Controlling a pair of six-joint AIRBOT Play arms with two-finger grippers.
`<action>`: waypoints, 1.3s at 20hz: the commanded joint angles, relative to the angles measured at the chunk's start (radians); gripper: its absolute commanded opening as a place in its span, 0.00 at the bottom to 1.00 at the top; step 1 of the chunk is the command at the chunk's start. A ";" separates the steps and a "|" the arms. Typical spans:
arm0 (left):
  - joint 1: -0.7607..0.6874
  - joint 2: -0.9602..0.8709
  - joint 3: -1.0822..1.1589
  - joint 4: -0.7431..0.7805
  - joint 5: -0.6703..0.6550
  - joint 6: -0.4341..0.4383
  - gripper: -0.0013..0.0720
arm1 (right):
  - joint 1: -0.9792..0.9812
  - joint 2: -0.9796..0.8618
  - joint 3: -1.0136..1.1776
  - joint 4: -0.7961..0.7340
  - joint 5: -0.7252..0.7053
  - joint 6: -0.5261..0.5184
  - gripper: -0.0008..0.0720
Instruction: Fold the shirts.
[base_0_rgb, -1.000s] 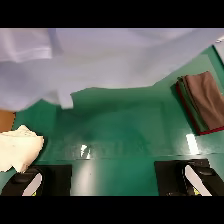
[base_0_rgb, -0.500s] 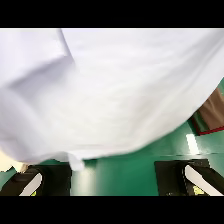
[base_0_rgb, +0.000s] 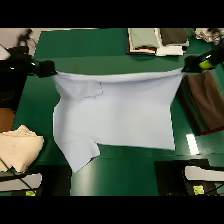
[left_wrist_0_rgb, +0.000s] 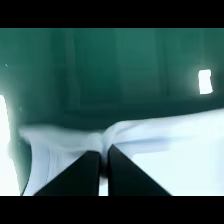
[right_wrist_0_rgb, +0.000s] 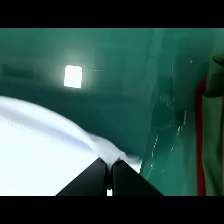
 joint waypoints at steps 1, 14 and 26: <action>0.001 -0.135 -0.018 -0.035 0.144 0.032 0.06 | 0.032 -0.154 -0.002 0.002 -0.108 -0.006 0.04; 0.060 -0.138 -0.133 0.014 -0.111 0.084 0.06 | 0.043 -0.054 -0.245 -0.006 -0.132 -0.025 0.04; 0.053 -0.047 -0.169 0.111 -0.234 0.011 0.75 | 0.043 0.030 -0.308 0.052 -0.089 -0.021 0.59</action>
